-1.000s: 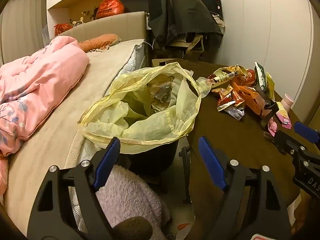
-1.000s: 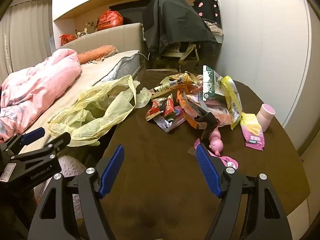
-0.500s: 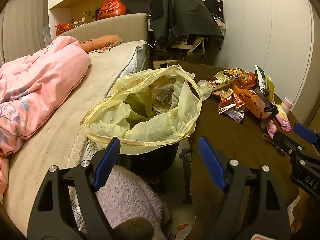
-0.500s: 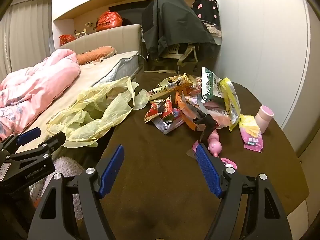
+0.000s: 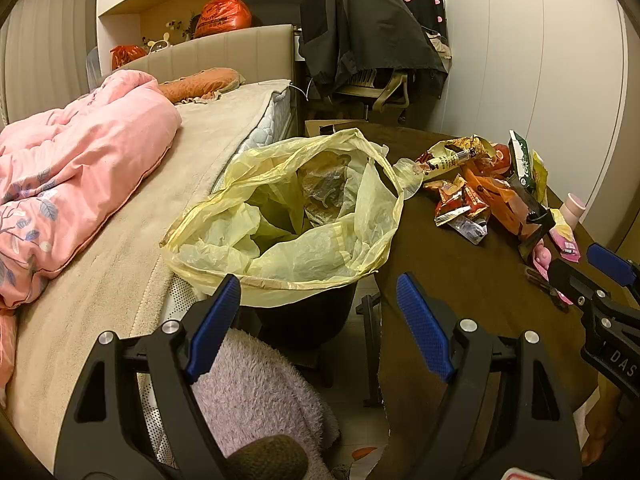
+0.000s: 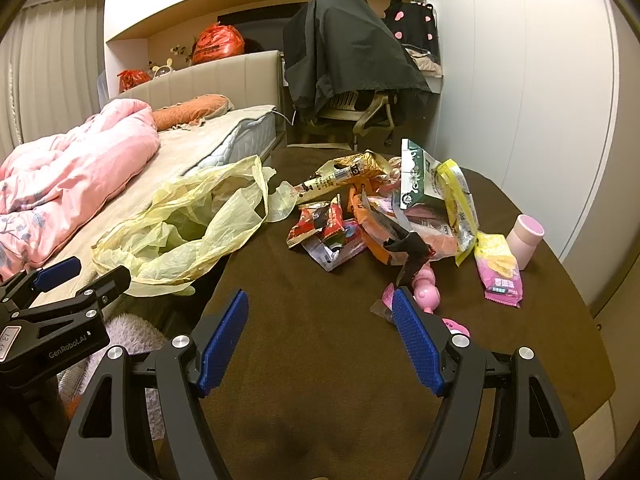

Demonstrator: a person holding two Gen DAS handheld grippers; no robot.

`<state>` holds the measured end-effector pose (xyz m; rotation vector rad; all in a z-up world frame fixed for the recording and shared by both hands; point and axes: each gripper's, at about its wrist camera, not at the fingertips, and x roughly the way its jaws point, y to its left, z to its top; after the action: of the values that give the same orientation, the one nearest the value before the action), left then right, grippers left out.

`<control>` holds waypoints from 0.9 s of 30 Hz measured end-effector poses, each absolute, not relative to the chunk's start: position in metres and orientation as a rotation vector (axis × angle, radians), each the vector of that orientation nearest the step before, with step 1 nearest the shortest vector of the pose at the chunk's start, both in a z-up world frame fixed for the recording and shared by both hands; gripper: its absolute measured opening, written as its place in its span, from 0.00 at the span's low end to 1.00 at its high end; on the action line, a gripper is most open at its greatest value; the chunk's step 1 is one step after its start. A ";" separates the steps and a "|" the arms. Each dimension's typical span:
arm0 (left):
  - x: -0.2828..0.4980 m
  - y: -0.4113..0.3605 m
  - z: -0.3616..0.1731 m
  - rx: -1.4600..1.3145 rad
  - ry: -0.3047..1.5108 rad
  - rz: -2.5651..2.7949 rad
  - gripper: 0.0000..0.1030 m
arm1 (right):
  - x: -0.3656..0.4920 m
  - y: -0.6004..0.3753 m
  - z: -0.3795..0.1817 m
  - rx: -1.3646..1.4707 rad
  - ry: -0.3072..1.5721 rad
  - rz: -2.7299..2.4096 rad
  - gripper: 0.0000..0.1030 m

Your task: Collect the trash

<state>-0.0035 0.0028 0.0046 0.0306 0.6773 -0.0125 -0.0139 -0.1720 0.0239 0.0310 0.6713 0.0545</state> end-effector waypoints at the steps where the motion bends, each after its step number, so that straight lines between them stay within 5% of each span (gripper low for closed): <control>1: -0.004 0.003 0.005 0.030 0.678 -0.012 0.74 | -0.014 -0.172 0.024 0.031 0.671 0.055 0.68; 27: -0.004 0.004 0.005 0.027 0.677 -0.014 0.74 | -0.014 -0.178 0.025 0.037 0.666 0.047 0.68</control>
<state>-0.0036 0.0039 0.0046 0.0268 0.6773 -0.0141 -0.0143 -0.1779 0.0249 0.0373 0.6660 0.0466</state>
